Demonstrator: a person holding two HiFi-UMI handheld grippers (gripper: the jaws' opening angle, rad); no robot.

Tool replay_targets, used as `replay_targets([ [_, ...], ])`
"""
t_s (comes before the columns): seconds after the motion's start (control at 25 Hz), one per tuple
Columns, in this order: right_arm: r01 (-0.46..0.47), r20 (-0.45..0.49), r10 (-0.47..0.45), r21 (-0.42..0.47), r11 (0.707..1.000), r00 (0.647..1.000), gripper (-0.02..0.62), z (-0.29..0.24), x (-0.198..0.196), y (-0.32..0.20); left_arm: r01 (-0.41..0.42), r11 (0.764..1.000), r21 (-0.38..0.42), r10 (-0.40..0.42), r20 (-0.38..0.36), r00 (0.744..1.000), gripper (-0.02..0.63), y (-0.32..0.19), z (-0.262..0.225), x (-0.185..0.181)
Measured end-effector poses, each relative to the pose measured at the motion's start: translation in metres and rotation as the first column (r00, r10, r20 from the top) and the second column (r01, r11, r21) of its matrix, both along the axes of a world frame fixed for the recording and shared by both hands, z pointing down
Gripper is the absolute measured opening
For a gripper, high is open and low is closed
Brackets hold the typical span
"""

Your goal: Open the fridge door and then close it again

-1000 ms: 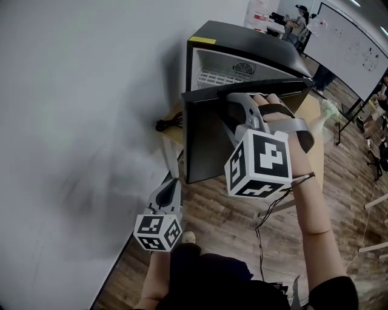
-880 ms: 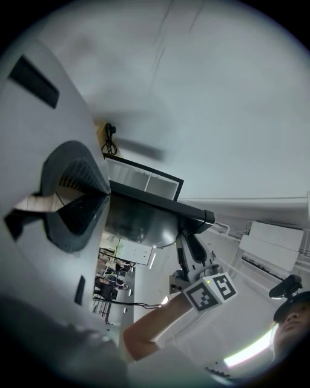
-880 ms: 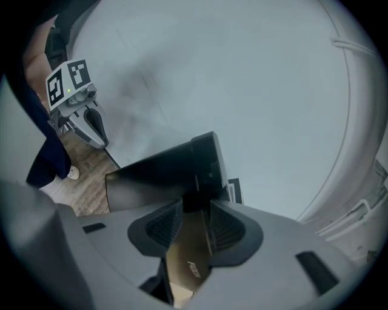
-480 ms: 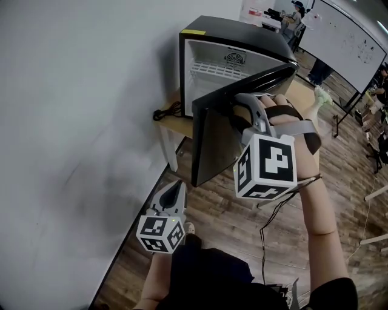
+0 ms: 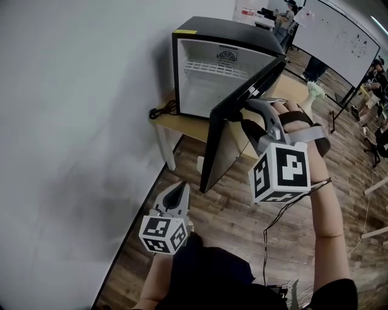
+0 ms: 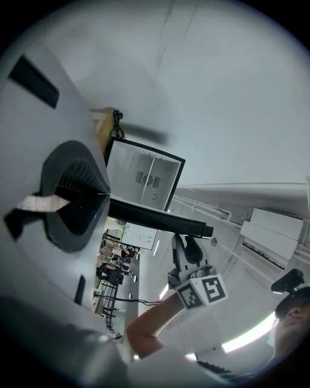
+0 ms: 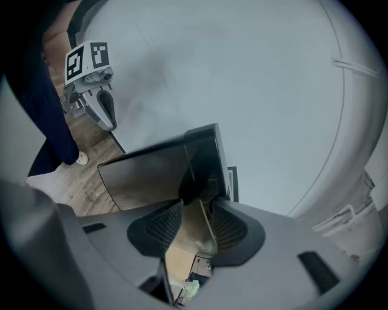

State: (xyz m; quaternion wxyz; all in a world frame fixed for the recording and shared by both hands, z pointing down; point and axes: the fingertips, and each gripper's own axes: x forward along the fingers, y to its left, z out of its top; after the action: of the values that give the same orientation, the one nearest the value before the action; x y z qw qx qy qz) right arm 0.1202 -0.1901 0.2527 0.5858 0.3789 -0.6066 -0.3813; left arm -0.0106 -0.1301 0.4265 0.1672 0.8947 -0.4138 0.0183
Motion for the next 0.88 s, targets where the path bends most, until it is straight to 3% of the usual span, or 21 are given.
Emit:
replay_targets([
  [0.4, -0.030, -0.020, 0.030, 0.001, 1.000, 0.999, 0.124, 0.000, 0.043, 0.043, -0.055, 0.998, -0.001, 0.055, 0.006, 0.998, 0.006, 0.028, 0.002, 0.018],
  [0.88, 0.008, -0.027, -0.008, -0.005, 1.000, 1.000, 0.132, 0.001, 0.087, 0.073, -0.149, 0.989, 0.001, 0.149, 0.013, 0.989, 0.006, 0.051, 0.003, 0.047],
])
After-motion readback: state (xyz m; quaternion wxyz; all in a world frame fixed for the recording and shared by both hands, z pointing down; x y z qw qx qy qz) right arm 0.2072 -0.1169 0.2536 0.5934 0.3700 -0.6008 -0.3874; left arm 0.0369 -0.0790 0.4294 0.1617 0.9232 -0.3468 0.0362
